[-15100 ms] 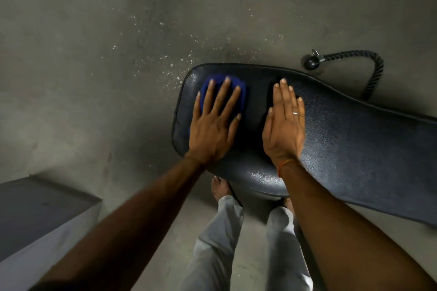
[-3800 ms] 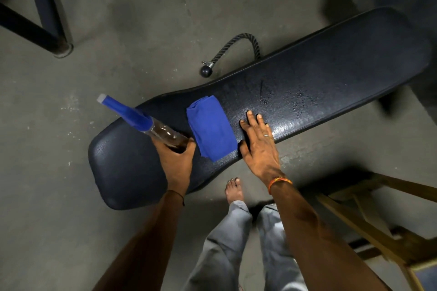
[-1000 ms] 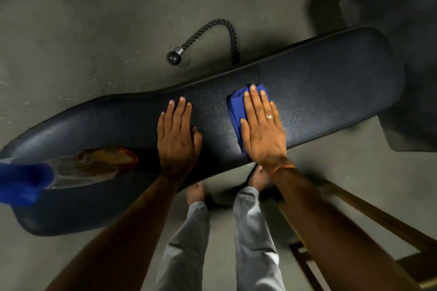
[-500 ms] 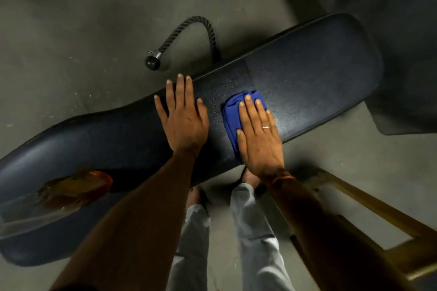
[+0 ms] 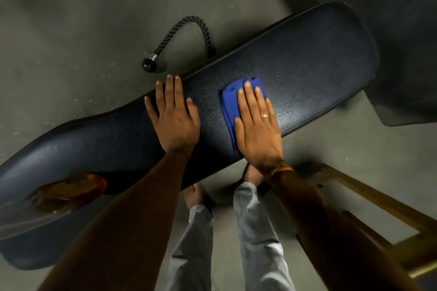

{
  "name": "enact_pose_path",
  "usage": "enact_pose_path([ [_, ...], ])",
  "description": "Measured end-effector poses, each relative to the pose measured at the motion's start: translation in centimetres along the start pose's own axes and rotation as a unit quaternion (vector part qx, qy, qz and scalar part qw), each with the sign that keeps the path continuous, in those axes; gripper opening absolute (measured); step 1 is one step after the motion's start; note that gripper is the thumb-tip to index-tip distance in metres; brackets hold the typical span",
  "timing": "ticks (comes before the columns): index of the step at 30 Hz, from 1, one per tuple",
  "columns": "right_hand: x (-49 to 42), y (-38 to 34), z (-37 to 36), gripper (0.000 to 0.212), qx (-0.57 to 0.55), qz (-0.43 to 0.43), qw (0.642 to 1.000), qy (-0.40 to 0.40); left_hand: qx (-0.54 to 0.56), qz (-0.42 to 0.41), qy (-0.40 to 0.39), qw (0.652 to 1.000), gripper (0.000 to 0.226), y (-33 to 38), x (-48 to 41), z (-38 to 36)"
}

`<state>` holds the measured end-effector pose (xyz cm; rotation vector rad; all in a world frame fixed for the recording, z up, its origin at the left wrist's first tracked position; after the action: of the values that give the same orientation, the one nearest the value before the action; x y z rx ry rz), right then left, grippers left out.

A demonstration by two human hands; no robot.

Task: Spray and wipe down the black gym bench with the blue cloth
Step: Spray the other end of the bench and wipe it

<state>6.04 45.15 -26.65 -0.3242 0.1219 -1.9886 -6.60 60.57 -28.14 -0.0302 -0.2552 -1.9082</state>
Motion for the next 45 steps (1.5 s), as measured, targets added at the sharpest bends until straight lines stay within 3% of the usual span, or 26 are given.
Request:
enact_pose_path([
  [2, 0.2, 0.6, -0.4, 0.064, 0.004, 0.012, 1.0, -0.009, -0.001, 0.001, 0.002, 1.0, 0.059, -0.1, 0.1, 0.0],
  [9, -12.2, 3.7, 2.4, 0.062, -0.002, -0.046, 0.998, 0.037, -0.003, -0.007, 0.017, 1.0, 0.058, 0.0, 0.2, -0.1],
  [12, -6.9, 3.2, 2.3, 0.062, 0.001, -0.037, 0.998, 0.046, 0.005, -0.007, 0.021, 1.0, 0.058, -0.1, 0.2, 0.0],
  [15, -0.3, 3.1, 0.7, 0.064, -0.016, -0.021, 1.0, 0.006, 0.001, -0.009, 0.027, 1.0, 0.058, 0.0, 0.3, 0.3],
  [19, -4.7, 4.8, 1.7, 0.062, 0.003, 0.012, 0.999, 0.037, -0.004, -0.013, 0.036, 0.999, 0.058, 0.2, 0.4, 0.3],
  [23, -11.5, 7.3, 3.2, 0.063, -0.014, -0.053, 0.997, 0.06, -0.016, -0.017, 0.021, 1.0, 0.057, 0.2, 0.3, -0.2],
  [27, -6.5, 6.9, 2.5, 0.062, -0.008, -0.038, 0.997, 0.061, -0.022, -0.019, 0.016, 0.999, 0.057, 0.8, 0.5, -0.3],
  [30, -0.2, 6.7, 1.0, 0.064, 0.014, -0.017, 1.0, 0.017, -0.011, -0.019, 0.023, 0.999, 0.059, 2.6, 0.2, -0.4],
  [34, -4.5, 9.1, 2.4, 0.062, 0.023, 0.037, 0.998, 0.044, -0.003, -0.119, -0.006, 0.993, 0.064, 12.8, -0.4, -2.5],
  [39, -11.5, 13.7, 4.2, 0.061, -0.008, -0.055, 0.996, 0.076, -0.01, -0.062, 0.002, 0.998, 0.065, 15.8, -1.2, -4.1],
  [45, -1.1, 12.0, 2.6, 0.063, -0.021, -0.05, 0.998, 0.036, 0.001, -0.062, -0.007, 0.998, 0.062, 16.0, -1.1, -3.5],
])
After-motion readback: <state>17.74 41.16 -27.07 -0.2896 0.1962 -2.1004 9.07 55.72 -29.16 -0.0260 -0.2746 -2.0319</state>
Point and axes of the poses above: each hand's wrist, its own x-axis away from the middle knuckle, its own z-axis out of the back of the hand, y = z × x, the point moved 10 cm from there along -x, towards the middle knuckle, and after that the axes turned 8 degrees about z, right-handed, at the moved point
